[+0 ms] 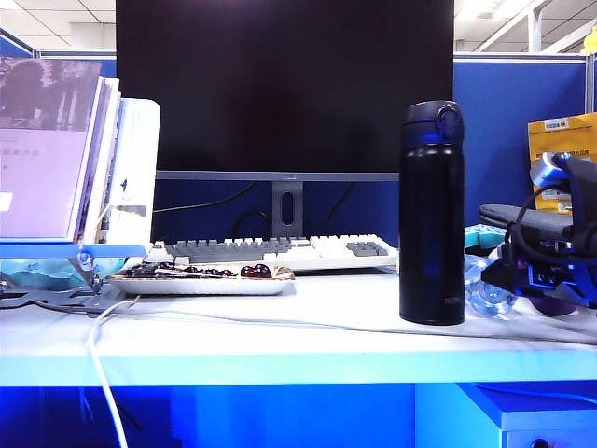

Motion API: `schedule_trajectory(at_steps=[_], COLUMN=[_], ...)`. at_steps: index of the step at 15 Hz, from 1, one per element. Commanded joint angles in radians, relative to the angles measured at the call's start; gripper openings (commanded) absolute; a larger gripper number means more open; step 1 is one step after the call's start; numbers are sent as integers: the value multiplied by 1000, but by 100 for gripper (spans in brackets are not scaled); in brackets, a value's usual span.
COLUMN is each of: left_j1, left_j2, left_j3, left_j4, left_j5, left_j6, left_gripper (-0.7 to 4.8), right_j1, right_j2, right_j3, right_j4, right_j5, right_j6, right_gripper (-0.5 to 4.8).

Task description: Pick up the mineral water bottle and place it vertically to the right of the black thermos cup.

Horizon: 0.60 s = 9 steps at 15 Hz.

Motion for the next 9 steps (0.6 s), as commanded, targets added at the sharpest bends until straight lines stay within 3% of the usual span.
schedule_trajectory(at_steps=[1,5,7,9], left_j1=[1,1,1,1], left_j2=[-3,-3,-3,-3], left_j3=[-1,-1,-1,-1], left_j4=[-11,-11,-11,-11], left_j5=[3,3,3,3], left_j6=[0,0,0,0], left_gripper=[-3,-3,-3,-3], right_j1=[-5,-57,-62,-60], right_j2=[-57,-201,-272,-288], right_j3=[6,84,222,458], right_j4=[23,-47,-334,-745], right_j5=[-5,-2,-2,-4], right_j6=[2,51,36,-18], right_gripper=[280,269,270,270])
